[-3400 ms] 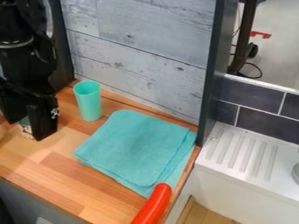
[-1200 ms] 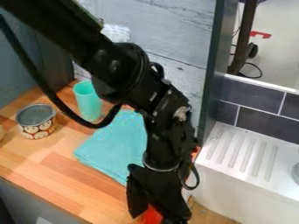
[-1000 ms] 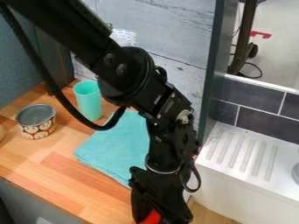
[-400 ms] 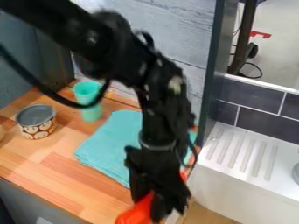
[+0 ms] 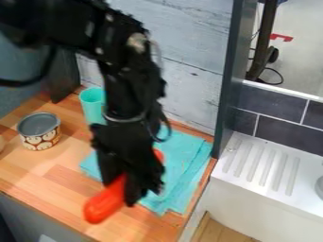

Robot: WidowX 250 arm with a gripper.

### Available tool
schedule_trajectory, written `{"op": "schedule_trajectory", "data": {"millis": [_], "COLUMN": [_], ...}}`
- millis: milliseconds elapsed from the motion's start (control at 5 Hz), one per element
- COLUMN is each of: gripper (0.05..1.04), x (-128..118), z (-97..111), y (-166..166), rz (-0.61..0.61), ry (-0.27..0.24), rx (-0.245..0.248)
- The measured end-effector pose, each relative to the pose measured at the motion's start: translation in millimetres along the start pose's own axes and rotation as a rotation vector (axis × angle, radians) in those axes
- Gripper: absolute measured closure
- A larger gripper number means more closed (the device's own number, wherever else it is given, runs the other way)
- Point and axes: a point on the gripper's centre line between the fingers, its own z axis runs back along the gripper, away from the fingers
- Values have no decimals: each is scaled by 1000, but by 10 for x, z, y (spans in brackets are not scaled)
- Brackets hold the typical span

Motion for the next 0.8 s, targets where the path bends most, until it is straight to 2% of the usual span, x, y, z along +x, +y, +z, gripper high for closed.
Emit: {"op": "schedule_trajectory", "data": {"millis": [400, 600, 800], "gripper": [541, 541, 541], "x": [-154, -175, -202], "z": [20, -44, -218], "y": [622, 828, 1045], "rz": [62, 70, 91], "ry": [1, -40, -23], "rx": [5, 20, 15]}}
